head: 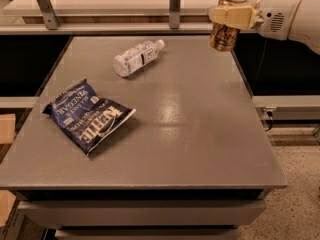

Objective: Move orange can near blue chip bag

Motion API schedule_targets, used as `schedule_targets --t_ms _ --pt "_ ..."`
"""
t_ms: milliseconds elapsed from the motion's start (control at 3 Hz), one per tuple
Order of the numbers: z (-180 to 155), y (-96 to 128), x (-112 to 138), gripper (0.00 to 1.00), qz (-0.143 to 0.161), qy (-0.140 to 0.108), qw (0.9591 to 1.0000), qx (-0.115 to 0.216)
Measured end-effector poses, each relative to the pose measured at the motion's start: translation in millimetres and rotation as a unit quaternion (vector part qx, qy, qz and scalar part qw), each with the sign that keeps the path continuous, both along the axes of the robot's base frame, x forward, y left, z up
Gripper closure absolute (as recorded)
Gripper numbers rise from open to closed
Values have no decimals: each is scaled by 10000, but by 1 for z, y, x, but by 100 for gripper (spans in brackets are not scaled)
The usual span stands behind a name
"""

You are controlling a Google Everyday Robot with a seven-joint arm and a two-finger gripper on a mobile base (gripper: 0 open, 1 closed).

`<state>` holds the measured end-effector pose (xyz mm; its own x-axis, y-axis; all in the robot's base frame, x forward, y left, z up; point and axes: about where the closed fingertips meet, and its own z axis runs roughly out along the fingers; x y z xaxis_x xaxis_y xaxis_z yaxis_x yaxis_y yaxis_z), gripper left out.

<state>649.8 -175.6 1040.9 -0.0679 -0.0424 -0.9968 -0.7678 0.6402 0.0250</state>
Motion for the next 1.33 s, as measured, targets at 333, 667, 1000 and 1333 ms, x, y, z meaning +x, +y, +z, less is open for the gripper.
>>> schedule_targets --t_ms 333,667,1000,1333 --pt "0 12 -15 100 193 54 9998 -69" --pt "-14 28 -40 100 294 170 9992 203" --pt "-22 37 -60 100 263 243 9986 395" --pt "-26 47 -78 100 165 299 9984 443"
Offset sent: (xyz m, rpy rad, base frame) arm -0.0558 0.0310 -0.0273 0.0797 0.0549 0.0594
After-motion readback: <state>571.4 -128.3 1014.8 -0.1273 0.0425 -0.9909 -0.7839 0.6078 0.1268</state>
